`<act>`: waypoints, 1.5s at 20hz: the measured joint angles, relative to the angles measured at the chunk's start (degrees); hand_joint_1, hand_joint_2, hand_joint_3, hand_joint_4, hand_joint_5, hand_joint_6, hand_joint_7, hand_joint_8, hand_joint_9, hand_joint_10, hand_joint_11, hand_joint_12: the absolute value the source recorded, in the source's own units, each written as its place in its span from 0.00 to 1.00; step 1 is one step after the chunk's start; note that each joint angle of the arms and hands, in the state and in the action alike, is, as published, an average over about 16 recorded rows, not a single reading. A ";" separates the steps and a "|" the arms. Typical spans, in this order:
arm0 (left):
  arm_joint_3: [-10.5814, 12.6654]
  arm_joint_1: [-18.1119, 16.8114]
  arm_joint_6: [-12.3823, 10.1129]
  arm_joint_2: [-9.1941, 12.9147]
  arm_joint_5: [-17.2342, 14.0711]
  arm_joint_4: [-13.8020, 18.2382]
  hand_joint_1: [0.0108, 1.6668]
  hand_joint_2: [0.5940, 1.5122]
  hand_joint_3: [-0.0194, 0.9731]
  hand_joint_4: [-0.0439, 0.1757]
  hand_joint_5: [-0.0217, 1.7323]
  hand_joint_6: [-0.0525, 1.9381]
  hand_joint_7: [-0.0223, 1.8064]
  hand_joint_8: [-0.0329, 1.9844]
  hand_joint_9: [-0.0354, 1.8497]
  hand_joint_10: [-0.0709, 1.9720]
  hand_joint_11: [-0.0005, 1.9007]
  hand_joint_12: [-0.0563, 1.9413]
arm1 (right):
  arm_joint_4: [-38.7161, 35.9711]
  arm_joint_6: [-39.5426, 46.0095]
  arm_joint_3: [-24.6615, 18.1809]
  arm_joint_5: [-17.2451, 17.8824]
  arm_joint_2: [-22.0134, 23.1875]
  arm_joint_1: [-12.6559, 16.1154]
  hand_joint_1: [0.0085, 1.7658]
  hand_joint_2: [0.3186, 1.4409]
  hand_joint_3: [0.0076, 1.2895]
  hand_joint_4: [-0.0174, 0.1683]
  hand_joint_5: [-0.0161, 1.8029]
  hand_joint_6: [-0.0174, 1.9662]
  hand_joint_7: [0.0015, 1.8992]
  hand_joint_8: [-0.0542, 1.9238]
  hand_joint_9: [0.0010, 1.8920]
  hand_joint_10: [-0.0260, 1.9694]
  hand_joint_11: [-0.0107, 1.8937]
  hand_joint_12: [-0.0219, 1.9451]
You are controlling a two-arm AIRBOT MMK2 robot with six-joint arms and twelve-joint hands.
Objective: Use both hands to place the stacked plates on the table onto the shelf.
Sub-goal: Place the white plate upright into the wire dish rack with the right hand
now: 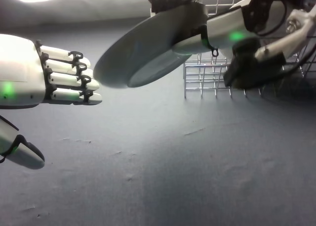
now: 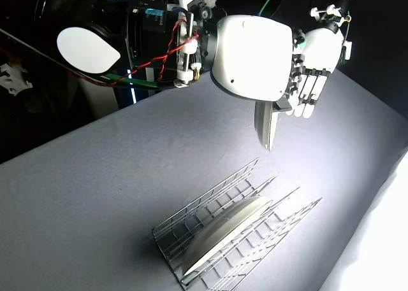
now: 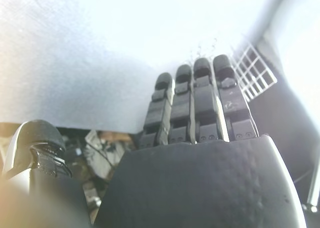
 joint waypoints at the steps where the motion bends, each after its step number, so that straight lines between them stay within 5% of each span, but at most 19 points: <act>1: 0.02 0.10 -0.09 0.00 0.04 0.06 0.01 0.46 0.03 0.22 0.06 0.03 0.06 0.03 0.07 0.04 0.01 0.15 | 1.38 0.01 -0.01 -0.80 0.13 0.37 0.77 0.60 0.01 0.05 0.54 0.49 0.54 0.43 0.54 0.54 0.46 0.60; 18: 1.19 1.18 -1.55 -0.11 -0.41 -0.16 0.01 0.46 0.03 0.22 0.05 0.03 0.07 0.03 0.07 0.04 0.01 0.16 | 12.86 0.19 1.51 -8.50 4.78 3.51 0.78 0.60 0.01 0.05 0.54 0.49 0.54 0.43 0.53 0.54 0.46 0.59; 30: 0.98 1.34 -3.08 0.72 -1.37 -2.84 0.01 0.47 0.03 0.22 0.05 0.03 0.07 0.03 0.07 0.04 0.01 0.16 | 14.46 -0.10 3.84 -9.31 8.12 1.64 0.78 0.60 0.01 0.05 0.54 0.49 0.55 0.42 0.53 0.54 0.46 0.59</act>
